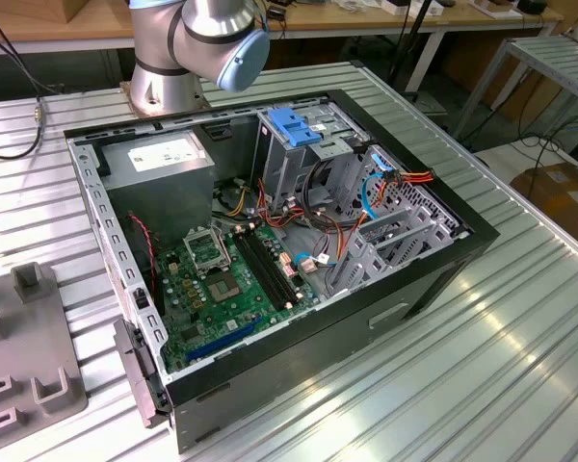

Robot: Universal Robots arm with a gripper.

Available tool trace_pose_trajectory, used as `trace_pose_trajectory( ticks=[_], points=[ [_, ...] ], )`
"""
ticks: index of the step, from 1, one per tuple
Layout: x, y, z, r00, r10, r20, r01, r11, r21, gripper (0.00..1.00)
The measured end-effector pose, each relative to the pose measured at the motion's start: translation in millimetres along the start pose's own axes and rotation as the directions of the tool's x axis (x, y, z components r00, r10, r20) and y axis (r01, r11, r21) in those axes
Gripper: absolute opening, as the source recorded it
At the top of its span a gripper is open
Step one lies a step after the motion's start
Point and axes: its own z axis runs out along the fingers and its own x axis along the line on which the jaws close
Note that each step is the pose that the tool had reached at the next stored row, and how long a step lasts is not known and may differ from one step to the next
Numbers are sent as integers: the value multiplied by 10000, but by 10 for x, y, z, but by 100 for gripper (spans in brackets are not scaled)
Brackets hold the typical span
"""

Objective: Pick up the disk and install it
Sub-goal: 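Pick up the disk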

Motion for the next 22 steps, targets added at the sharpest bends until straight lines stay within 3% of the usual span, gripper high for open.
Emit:
trace_pose_trajectory(
  ticks=[10,12,22],
  points=[
    [0,-4,5,10000,1,0,-1,10000,-1,45],
    [0,-5,6,10000,0,0,0,10000,0,38],
    [0,-6,6,10000,0,0,0,10000,0,37]
  ],
)
